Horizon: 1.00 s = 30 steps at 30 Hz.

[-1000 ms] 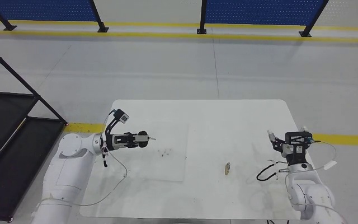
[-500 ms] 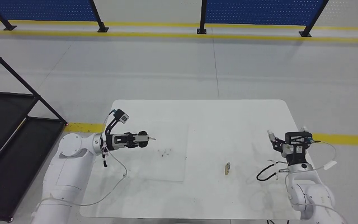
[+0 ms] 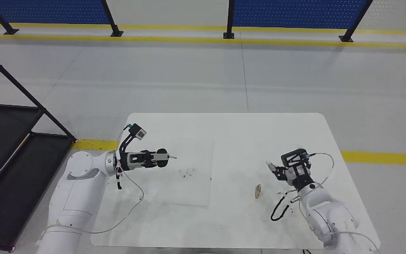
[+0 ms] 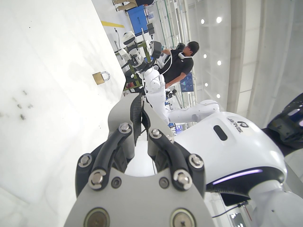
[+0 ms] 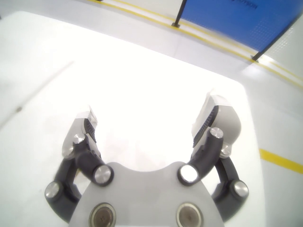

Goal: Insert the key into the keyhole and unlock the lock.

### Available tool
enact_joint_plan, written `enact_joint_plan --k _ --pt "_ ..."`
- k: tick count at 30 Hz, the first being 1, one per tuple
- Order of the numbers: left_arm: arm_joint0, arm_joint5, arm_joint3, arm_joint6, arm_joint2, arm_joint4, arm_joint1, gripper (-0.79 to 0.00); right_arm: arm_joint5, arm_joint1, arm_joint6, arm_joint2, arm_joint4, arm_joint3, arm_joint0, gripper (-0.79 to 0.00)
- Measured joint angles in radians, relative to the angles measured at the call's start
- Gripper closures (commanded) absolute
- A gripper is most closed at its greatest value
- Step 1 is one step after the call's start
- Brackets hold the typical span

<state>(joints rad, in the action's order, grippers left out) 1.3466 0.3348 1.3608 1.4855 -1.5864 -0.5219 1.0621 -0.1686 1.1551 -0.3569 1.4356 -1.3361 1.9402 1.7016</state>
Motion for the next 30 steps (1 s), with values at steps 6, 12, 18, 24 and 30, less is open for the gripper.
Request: enact_joint_plan --k 6,12,18,24,30 --pt "0.000 0.000 0.000 0.000 0.000 0.000 0.000 0.000 0.099 0.005 -0.393 -0.023 0.082 0.143 -0.029 -0.785" --pt "0.000 0.000 0.000 0.000 0.000 0.000 0.000 0.000 0.219 0.014 -0.687 -0.061 0.184 0.237 -0.084 -0.785" --pt "0.000 0.000 0.000 0.000 0.000 0.000 0.000 0.000 0.285 0.017 -0.862 -0.110 0.177 0.242 -0.131 -0.785" --pt "0.000 0.000 0.000 0.000 0.000 0.000 0.000 0.000 0.341 0.022 -0.874 -0.143 0.139 0.211 -0.146 -0.785" --pt "0.000 0.000 0.000 0.000 0.000 0.000 0.000 0.000 0.340 0.021 -0.874 -0.142 0.140 0.212 -0.146 -0.785"
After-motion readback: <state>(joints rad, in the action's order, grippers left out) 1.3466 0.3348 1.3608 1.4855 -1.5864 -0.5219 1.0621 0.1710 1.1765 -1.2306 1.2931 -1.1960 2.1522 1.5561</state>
